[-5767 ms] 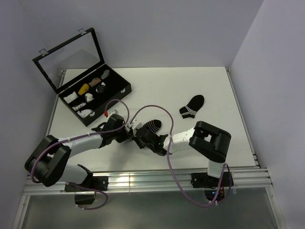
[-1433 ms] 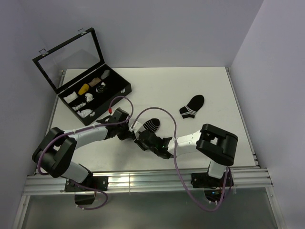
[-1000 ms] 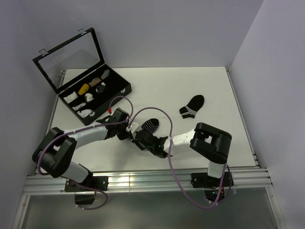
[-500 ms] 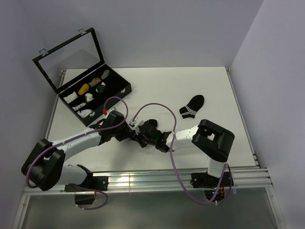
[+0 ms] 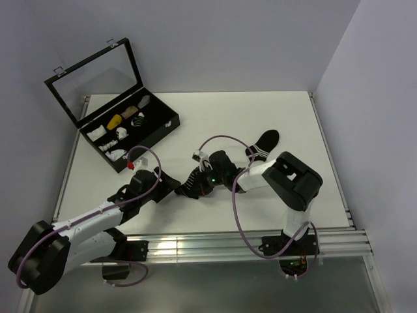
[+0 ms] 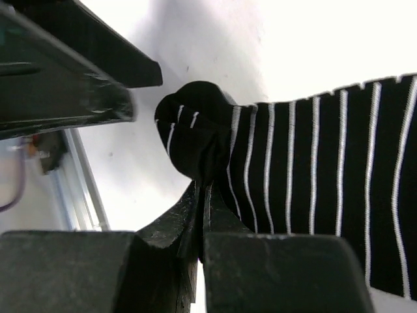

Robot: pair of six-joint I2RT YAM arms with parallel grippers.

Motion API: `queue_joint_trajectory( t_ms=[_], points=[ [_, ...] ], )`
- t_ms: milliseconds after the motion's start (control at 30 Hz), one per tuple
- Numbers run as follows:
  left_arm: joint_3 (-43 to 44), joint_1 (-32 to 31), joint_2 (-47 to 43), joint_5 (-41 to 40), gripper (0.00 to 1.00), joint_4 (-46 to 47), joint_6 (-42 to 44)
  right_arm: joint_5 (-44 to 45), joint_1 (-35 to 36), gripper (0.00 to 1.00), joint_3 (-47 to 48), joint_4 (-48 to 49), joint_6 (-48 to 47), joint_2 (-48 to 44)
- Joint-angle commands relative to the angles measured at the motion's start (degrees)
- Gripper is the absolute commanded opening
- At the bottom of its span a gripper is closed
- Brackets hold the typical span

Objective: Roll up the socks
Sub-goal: Roll the sock at the center of the board.

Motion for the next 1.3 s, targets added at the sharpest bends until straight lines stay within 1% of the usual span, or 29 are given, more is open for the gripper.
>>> queue_joint_trajectory(
  t_ms=[0, 133, 267, 433, 533, 633, 967, 1100, 1133, 1200, 1233, 1267],
  points=[
    [-1.4, 0.0, -0.6, 1.2, 0.67, 9.2, 0.7, -9.8, -1.9, 0.0, 0.5, 4.2, 5.7, 2.2],
    [-3.0, 0.0, 1.1, 2.4, 0.67, 11.5, 0.0, -11.3, -3.1, 0.0, 1.1, 4.0, 8.1, 4.1],
    [-3.4, -0.1, 3.8, 3.6, 0.67, 13.3, -0.7, -10.6, -3.7, 0.0, 0.5, 3.7, 9.7, 5.1],
    [-2.1, -0.6, 6.2, 5.0, 0.66, 11.9, -0.9, -10.3, -4.5, 0.0, -0.2, 4.1, 12.3, 6.0],
    [-1.6, -1.3, 6.8, 4.4, 0.67, 9.8, -1.3, -9.8, -5.2, 0.0, -1.0, 5.4, 13.7, 6.4],
    [-1.4, -1.6, 7.4, 4.4, 0.67, 9.0, -1.7, -9.2, -5.7, 0.0, -1.0, 5.1, 13.8, 6.7],
    [0.8, -3.5, 13.9, 5.0, 0.67, 9.0, -2.1, -7.7, -6.5, 0.0, -1.9, 6.5, 14.5, 6.8],
    [2.4, -3.8, 17.2, 4.4, 0.6, 9.1, -1.6, -7.3, -6.5, 0.0, -2.1, 6.9, 14.1, 6.5],
    [2.9, -3.8, 17.9, 4.4, 0.55, 9.2, -1.4, -7.0, -6.5, 0.0, -2.0, 6.5, 13.7, 6.4],
    [4.1, -3.8, 20.0, 4.4, 0.49, 9.5, -1.1, -6.9, -6.5, 0.0, -1.7, 6.0, 13.2, 6.4],
    [4.7, -3.8, 20.7, 4.4, 0.43, 9.3, -0.7, -6.8, -6.5, 0.0, -1.2, 5.6, 12.7, 6.3],
    [5.3, -3.8, 22.2, 2.6, 0.39, 9.2, -0.4, -6.5, -6.6, 0.0, -1.0, 4.9, 12.5, 6.3]
  ],
)
